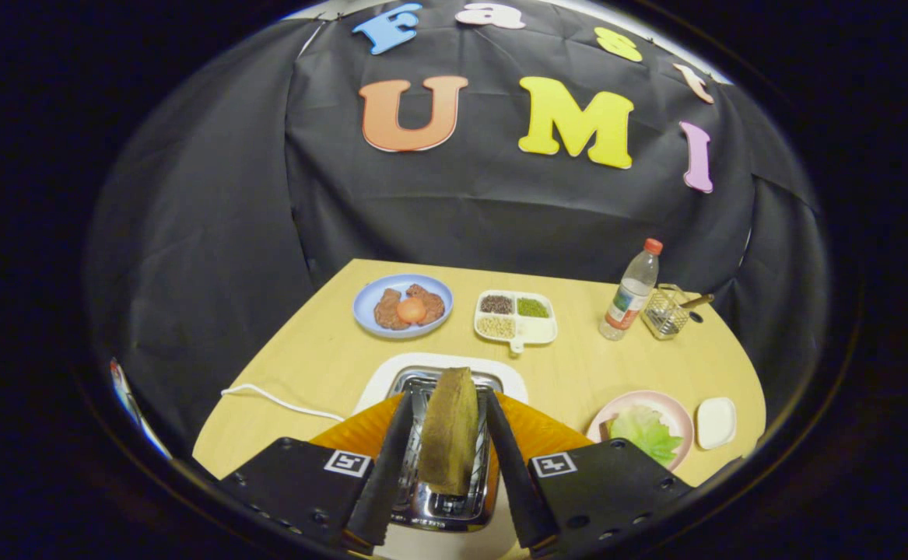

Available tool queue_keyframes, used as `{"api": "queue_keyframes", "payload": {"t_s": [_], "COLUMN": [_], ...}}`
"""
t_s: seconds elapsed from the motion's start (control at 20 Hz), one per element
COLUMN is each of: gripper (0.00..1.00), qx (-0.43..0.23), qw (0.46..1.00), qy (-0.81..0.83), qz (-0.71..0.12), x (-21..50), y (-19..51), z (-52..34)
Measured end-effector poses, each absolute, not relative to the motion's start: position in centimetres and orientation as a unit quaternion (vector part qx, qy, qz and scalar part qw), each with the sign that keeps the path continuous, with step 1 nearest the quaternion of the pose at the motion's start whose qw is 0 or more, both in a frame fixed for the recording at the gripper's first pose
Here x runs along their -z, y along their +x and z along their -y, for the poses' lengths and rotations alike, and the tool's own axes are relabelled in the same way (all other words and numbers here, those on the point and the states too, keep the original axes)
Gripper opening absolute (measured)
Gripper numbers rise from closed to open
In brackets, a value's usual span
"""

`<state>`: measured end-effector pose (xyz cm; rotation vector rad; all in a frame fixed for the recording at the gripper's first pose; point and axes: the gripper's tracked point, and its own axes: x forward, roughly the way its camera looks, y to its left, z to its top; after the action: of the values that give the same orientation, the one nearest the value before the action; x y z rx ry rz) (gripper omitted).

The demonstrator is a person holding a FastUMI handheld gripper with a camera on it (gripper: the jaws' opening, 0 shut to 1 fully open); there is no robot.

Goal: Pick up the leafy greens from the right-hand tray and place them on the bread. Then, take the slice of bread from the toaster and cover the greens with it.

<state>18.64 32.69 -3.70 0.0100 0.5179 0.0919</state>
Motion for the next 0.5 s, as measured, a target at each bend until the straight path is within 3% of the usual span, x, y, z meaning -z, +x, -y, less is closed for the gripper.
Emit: {"api": "queue_keyframes", "payload": {"t_s": [0.05,0.15,0.5], "gripper": [0.61,0.12,0.12], "qx": [-0.046,-0.050,-0.069], "qw": [0.963,0.968,0.980], "qy": [0.007,0.019,0.013], "qz": [-0.265,-0.247,-0.188], "x": [3.5,3.5,-0.3], "y": [17.7,18.6,17.0], "z": [-32.4,-32.2,-31.4]}}
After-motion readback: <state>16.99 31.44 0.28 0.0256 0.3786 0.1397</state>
